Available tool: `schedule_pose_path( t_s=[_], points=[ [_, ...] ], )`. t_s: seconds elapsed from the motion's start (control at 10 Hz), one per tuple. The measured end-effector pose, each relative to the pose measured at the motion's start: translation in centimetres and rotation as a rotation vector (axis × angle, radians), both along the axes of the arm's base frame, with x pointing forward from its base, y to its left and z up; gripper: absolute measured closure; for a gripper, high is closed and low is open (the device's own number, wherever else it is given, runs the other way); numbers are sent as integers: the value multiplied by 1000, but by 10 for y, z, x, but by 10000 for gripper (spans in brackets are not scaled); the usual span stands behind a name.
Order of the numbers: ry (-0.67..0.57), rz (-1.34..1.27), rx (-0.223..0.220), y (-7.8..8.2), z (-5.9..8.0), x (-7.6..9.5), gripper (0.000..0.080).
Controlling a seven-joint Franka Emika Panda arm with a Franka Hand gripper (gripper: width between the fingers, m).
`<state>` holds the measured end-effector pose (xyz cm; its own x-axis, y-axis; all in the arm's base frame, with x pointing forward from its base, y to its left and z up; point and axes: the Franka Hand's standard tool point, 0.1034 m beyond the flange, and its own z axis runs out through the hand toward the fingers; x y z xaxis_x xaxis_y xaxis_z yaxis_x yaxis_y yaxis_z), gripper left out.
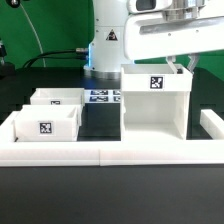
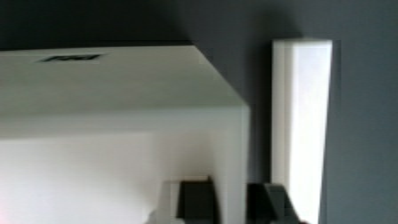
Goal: Assemble drawer
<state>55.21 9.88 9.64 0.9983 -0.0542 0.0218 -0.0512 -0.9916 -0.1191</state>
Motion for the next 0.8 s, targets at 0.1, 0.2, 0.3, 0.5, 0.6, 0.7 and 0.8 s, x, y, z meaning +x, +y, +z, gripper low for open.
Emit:
schedule_pose_path(
  t_s=[0.1,0.2,0.3,0.5,0.6,0.7,0.8],
  points=[
    [-9,1,3,2,0,9,758],
    [-22,-2,8,5,0,20,757],
    [-45,-7,13,6,1,29,755],
    [-61,-20,14,6,2,33,755],
    [-61,-18,14,6,2,33,755],
    [-61,-18,14,6,3,33,755],
    [-55,-98,21,7,3,33,755]
  ],
)
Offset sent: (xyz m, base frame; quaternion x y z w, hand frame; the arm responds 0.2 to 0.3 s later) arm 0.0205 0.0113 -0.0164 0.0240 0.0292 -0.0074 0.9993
